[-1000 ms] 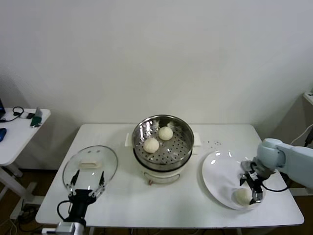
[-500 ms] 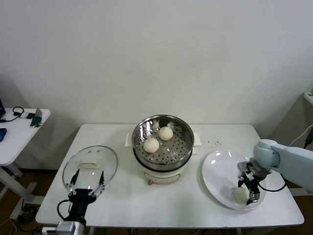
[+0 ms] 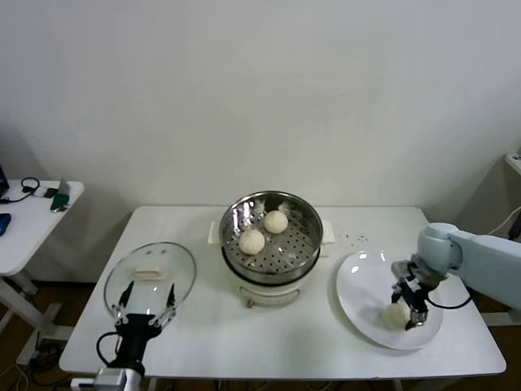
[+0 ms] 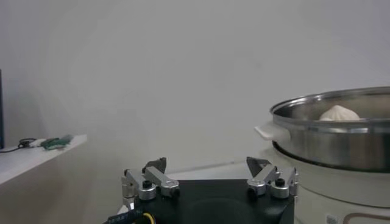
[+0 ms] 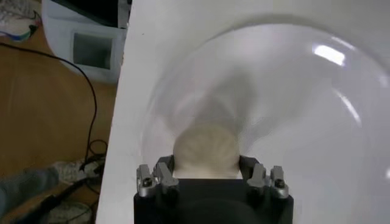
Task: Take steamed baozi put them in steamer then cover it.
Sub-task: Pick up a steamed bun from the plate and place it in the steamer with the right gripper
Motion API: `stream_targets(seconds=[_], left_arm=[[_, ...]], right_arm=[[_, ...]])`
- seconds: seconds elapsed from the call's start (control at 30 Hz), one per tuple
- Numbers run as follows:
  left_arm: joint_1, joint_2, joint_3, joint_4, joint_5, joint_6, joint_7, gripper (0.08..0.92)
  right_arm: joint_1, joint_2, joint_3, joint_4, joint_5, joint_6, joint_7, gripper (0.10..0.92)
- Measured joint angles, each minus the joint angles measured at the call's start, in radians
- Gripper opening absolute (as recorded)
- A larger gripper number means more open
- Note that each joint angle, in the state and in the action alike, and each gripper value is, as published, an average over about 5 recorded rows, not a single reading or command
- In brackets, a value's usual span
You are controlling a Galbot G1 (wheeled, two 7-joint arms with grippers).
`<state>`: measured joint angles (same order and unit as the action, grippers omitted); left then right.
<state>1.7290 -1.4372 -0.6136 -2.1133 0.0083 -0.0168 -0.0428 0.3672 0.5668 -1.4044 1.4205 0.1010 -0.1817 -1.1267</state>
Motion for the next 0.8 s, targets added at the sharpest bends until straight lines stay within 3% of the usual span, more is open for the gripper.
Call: stream_targets(seconds=[0.5,0.8], left_arm=[[-0.006,0.004,0.006,-0.009,0.0,0.004,-0.01,0.823],[0.004,0.007,-0.003,-0.015,-0.013,0.001,-0.011,0.823]], right_arm=[[0.466,0.261,-0.166,0.035,-0.015,0.296,-0.042,0.687],[0.543,0.473,-0.154,0.016,-0.024,0.399,-0.06,0.692]])
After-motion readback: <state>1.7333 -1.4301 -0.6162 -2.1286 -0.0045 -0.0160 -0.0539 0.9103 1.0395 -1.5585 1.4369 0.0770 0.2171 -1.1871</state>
